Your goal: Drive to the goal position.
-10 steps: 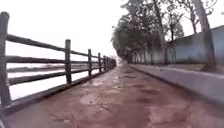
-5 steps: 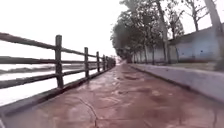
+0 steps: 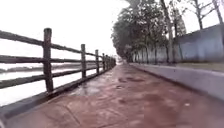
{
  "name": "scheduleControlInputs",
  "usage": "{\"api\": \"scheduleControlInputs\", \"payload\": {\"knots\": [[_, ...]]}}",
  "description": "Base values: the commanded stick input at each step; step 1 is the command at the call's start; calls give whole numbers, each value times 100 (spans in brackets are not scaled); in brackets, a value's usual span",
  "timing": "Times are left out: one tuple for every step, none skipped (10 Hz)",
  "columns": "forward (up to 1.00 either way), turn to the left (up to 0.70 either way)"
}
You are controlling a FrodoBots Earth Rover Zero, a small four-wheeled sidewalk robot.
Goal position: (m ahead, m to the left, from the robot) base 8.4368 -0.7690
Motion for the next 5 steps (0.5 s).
{"api": "scheduleControlInputs", "payload": {"knots": [[100, 0], [100, 0], [100, 0], [100, 0], [100, 0]]}}
